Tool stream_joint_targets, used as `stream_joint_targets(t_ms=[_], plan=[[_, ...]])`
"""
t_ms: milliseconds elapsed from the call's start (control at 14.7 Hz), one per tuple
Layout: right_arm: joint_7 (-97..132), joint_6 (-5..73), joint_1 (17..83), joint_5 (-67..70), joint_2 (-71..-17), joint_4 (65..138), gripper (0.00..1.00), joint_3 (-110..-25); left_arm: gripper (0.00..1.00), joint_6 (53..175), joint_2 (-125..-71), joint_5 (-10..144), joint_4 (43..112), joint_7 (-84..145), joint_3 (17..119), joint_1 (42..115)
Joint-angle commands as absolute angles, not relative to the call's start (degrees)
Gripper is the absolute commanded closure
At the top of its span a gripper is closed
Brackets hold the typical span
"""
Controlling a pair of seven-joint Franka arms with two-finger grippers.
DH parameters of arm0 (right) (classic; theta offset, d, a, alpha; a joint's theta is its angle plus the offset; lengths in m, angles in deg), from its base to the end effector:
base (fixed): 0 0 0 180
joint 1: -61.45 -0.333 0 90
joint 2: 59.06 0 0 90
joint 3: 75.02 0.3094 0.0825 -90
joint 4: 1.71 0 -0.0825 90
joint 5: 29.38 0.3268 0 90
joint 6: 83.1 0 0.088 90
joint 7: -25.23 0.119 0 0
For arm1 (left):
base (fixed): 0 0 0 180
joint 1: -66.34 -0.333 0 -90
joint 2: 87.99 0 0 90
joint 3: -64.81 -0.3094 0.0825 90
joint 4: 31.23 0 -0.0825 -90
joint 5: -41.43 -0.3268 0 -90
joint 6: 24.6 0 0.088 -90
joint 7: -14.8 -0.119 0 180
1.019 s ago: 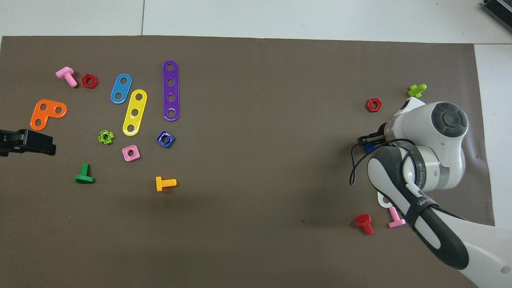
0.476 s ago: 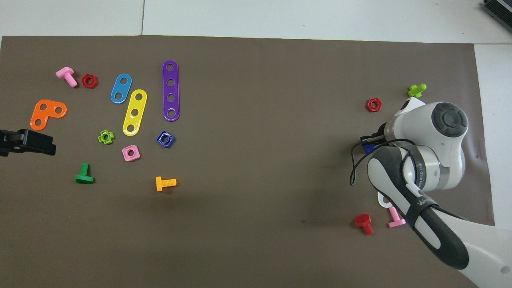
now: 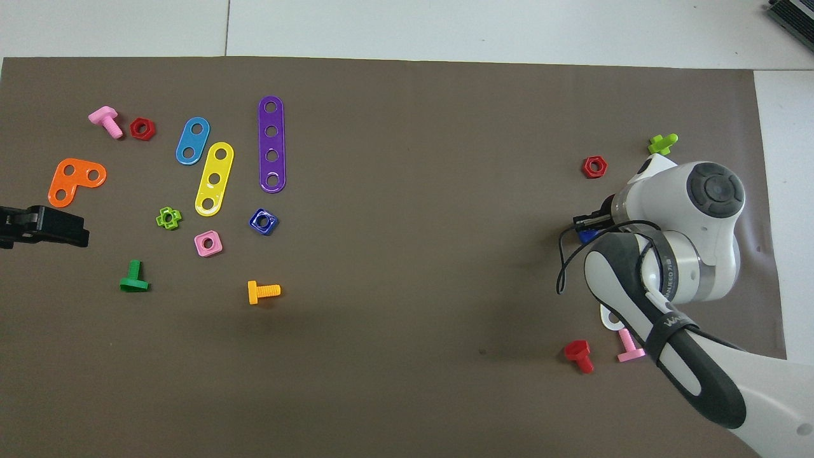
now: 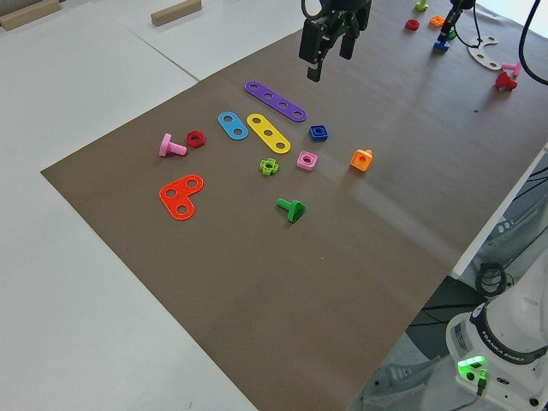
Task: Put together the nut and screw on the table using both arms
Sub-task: 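Carry the blue nut to the mat centre and release it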
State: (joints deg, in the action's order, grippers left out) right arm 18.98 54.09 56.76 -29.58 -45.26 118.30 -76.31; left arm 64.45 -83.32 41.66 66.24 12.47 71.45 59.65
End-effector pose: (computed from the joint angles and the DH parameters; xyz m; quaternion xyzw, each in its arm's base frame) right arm 0.5408 0.0324 0.3335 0.9959 0.0857 0.0294 0.0046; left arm 0.4676 -0.0023 0.5898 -0.9993 0.0195 0.0330 0.0020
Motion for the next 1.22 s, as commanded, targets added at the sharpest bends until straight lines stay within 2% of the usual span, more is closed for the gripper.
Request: stream_joint_targets(t_ms=[0, 136, 408, 544, 748, 1155], plan=[[23.4, 48.1, 57.1, -28.2, -47.6, 113.7, 1.00, -75.6, 0.00, 64.3, -81.7, 42.7, 67.8, 12.6, 71.4, 59.2], [29.1, 42.8, 56.1, -28.2, -47.9, 108.4, 1.00, -74.1, 0.00, 64.3, -81.7, 42.7, 67.8, 12.6, 71.4, 59.2], [44.1, 37.4, 48.4, -28.6, -47.0, 100.5, 1.00, -73.7, 0.00, 64.3, -81.7, 42.7, 67.7, 12.6, 71.4, 59.2], [52.3, 38.5, 43.6, -28.6, -45.9, 99.5, 1.00, -73.7, 0.00, 64.3, -81.7, 42.7, 67.8, 12.5, 71.4, 59.2], [66.1, 39.3, 34.9, -29.3, -40.6, 94.6, 1.00, -73.8, 0.00, 64.3, -81.7, 42.7, 67.8, 12.6, 71.4, 59.2], [78.5, 46.7, 26.2, -32.1, -31.7, 93.0, 1.00, -73.8, 0.00, 64.3, -81.7, 42.7, 67.8, 12.6, 71.4, 59.2]])
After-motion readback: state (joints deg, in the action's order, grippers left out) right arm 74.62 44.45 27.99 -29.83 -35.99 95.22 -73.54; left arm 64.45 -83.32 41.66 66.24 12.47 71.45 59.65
